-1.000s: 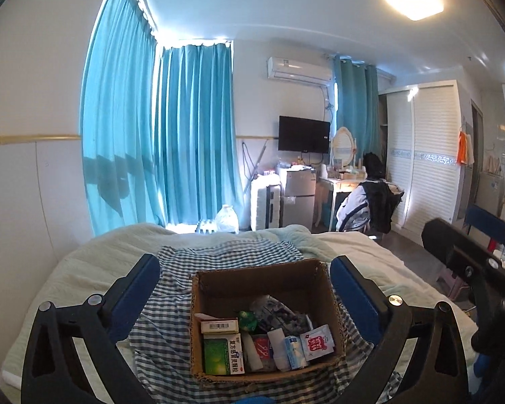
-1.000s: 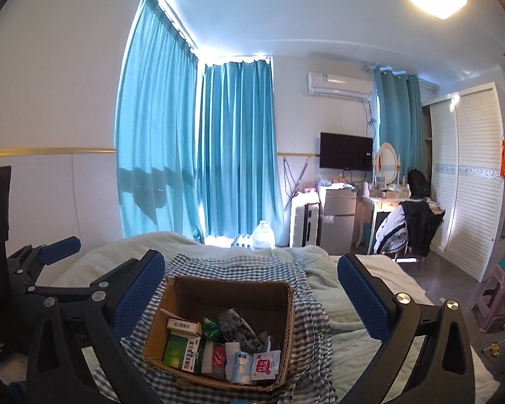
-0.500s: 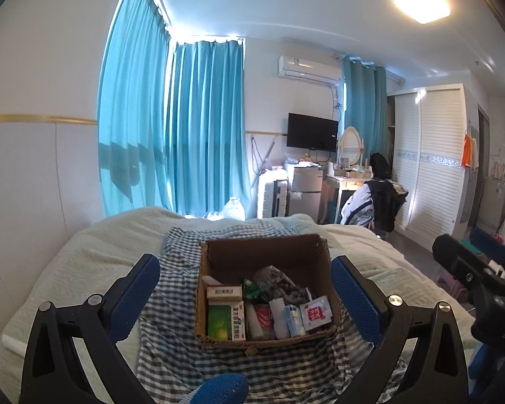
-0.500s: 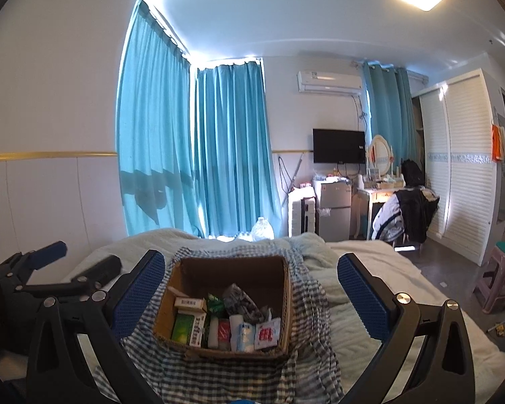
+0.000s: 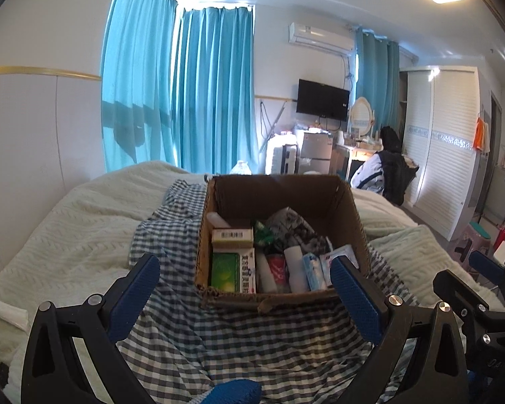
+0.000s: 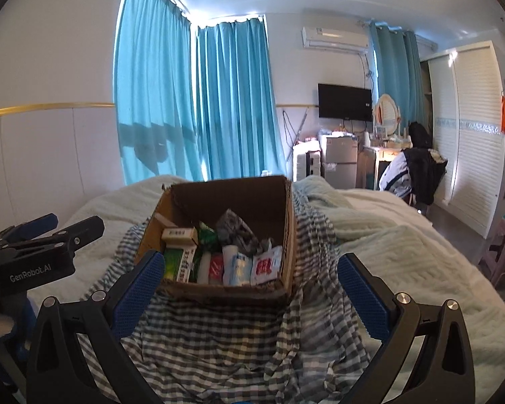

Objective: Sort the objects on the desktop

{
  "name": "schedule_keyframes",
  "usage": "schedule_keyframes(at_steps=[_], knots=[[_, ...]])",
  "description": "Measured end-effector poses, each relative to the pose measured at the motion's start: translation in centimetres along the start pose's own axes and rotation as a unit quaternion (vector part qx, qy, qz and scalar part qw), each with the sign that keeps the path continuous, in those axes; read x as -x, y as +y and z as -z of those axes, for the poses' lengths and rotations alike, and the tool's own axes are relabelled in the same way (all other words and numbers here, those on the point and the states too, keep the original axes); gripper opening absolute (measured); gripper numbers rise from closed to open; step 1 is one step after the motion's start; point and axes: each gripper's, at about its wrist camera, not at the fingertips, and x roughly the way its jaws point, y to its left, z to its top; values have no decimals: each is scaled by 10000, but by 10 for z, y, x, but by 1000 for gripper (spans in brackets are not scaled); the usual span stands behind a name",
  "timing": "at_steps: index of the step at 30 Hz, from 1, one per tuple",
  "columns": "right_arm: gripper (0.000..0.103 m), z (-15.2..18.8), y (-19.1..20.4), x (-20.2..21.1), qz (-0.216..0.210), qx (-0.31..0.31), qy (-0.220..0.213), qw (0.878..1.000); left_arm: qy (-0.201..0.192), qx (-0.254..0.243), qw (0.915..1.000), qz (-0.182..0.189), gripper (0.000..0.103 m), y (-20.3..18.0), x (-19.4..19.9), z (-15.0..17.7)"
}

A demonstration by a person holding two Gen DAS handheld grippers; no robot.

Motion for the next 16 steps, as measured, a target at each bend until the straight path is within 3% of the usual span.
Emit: schedule_keyframes(at_steps=[8,16], knots=[[103,4,3,-10,58,79,127,9999,136,-118,9998,-62,103,-4,-6,8],[103,1,5,-10,92,45,293,9995,257,102,9996,30,103,5,-2,2]])
